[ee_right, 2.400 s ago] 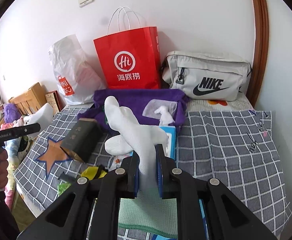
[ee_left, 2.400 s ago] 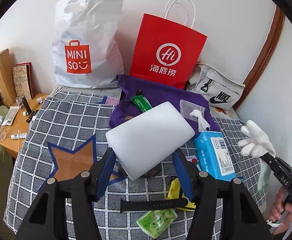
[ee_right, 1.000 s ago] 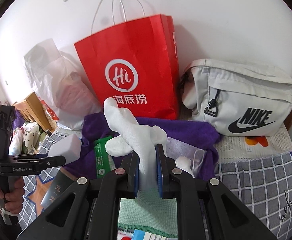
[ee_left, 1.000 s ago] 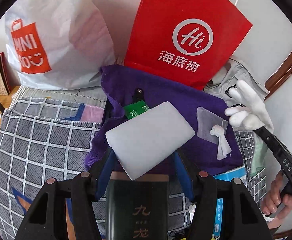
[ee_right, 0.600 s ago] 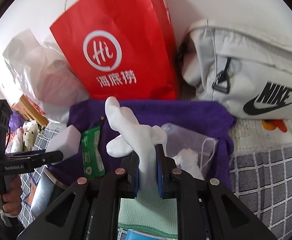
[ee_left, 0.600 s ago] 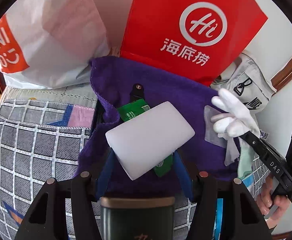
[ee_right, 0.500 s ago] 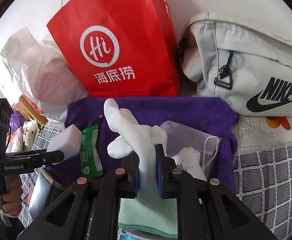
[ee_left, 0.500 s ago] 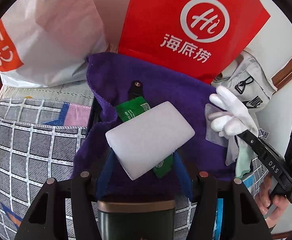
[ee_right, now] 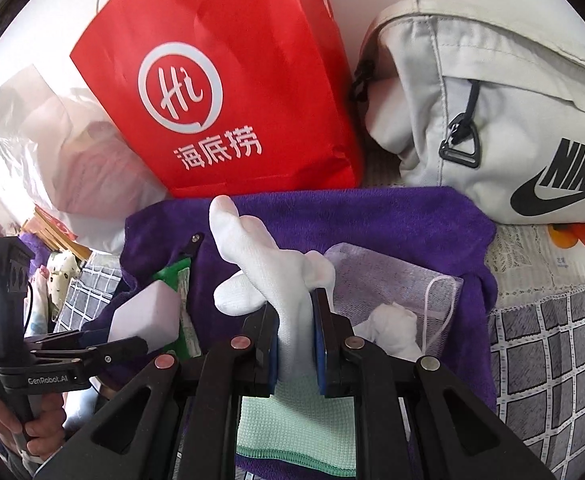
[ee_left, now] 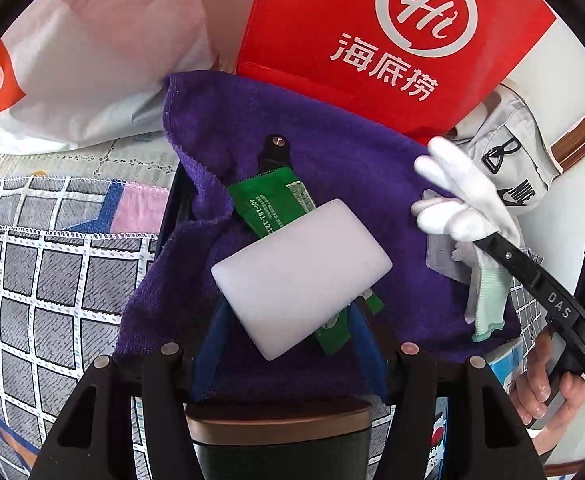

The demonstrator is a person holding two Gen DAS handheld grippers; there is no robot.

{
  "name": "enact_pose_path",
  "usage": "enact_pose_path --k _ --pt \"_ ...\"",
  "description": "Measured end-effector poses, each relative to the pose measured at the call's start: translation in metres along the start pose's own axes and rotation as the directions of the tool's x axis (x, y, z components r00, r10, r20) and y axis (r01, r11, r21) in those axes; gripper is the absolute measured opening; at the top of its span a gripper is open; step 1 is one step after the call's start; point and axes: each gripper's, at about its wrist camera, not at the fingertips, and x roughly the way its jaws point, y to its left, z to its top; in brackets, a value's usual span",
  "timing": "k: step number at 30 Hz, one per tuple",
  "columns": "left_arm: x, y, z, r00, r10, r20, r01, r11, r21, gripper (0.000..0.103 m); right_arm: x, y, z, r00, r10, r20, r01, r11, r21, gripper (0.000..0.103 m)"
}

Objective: Organize soft objects
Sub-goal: 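Open the left tool to drop the block while the right releases the glove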

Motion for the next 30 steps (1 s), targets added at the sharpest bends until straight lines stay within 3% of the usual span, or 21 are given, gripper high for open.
enact_pose_path --k 7,11,16,21,30 --pt "-0.006 0.005 0.000 1.000 -0.010 -0.004 0.010 1.000 0.000 0.059 0.006 -0.009 -0.001 1.000 -0.007 -0.025 0.008 0.999 0.039 0.019" --pt "-0.003 0.005 0.002 1.000 -0.002 -0.011 0.002 1.000 -0.002 0.064 0.001 -0.005 -0.001 1.000 -0.007 -0.003 0.007 1.000 0.025 0.051" --pt "-0.004 -0.005 0.003 1.000 0.018 -0.007 -0.018 1.000 0.022 0.072 -0.011 0.000 -0.001 0.999 -0.004 0.037 0.004 1.000 -0.008 0.060" --pt "-0.017 -0.005 0.000 1.000 0.024 0.000 -0.024 1.000 0.003 0.072 -0.027 0.006 -0.010 0.998 -0.034 0.056 0.036 0.999 -0.038 0.061" --pt "-0.077 -0.002 -0.030 0.997 0.031 0.067 -0.032 0.999 0.003 0.072 -0.069 0.033 -0.044 0.998 0.024 0.053 -0.020 0.997 -0.069 0.061"
